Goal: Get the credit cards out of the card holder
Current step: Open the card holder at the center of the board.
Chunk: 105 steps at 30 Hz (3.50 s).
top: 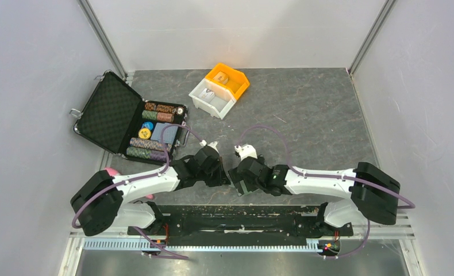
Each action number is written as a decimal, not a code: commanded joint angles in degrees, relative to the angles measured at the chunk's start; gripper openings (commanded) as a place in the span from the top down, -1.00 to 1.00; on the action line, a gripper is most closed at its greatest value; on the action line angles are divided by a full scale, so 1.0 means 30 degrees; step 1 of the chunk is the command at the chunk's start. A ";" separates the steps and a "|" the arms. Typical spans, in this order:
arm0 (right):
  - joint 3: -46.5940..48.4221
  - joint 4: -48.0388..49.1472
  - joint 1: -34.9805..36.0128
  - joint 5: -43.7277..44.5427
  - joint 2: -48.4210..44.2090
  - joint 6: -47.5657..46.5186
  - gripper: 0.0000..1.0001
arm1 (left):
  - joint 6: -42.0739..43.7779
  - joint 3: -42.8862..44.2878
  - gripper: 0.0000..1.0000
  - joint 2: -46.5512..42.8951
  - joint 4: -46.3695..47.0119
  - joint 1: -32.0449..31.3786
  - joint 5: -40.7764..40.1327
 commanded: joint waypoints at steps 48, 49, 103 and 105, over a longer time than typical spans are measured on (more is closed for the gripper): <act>0.1959 -0.1676 0.2154 0.4971 0.1558 0.0824 -0.74 | 0.0233 -0.0681 0.96 -0.0788 -0.0236 0.0067 -0.0479; 0.2034 -0.1829 0.2155 0.4985 0.1485 0.0757 -0.70 | 0.0243 -0.0687 0.96 -0.0789 -0.0250 0.0052 -0.0486; -0.5769 0.3214 -0.6898 -0.3916 -0.6460 0.0462 0.49 | 0.3889 0.3596 0.85 0.2701 -0.3106 0.2760 -0.0977; -0.5322 0.2703 -0.6902 -0.3901 -0.6923 0.0518 0.48 | 0.3950 0.3585 0.86 0.2694 -0.2981 0.2762 -0.0684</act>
